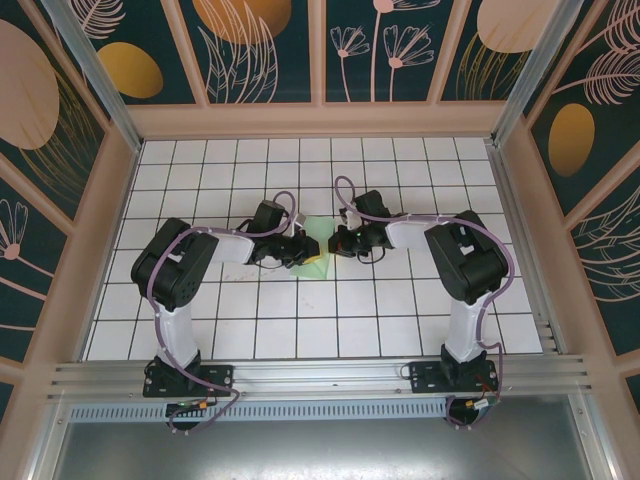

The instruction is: Fold a paper plane with a square sheet of paper (pick it up from the middle)

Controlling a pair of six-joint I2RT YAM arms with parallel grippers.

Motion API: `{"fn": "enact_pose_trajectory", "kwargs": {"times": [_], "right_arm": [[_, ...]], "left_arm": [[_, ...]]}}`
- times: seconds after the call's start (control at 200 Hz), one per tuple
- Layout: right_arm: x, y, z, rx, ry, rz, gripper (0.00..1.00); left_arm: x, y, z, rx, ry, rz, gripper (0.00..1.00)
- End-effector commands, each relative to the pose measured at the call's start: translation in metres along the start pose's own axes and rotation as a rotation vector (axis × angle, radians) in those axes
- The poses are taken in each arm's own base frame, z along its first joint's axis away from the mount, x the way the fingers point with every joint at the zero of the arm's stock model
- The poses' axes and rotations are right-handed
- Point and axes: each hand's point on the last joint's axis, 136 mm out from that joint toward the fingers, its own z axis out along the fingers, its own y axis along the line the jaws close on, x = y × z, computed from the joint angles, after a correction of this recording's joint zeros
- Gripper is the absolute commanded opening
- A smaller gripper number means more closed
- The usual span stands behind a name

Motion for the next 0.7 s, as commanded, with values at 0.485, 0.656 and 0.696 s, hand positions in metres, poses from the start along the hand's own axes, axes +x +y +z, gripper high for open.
{"fn": "enact_pose_trajectory", "kwargs": {"times": [0.485, 0.656, 0.696], "right_arm": [[-0.007, -0.002, 0.005, 0.026, 0.0, -0.025, 0.0], [-0.006, -0.002, 0.006, 0.025, 0.003, -0.024, 0.0], [-0.005, -0.002, 0.006, 0.024, 0.005, -0.026, 0.0]], "left_arm": [[-0.003, 0.003, 0.001, -0.031, -0.012, 0.025, 0.13], [-0.002, 0.005, 0.003, -0.036, -0.006, 0.022, 0.13], [-0.002, 0.006, 0.003, -0.037, -0.005, 0.021, 0.13]]}}
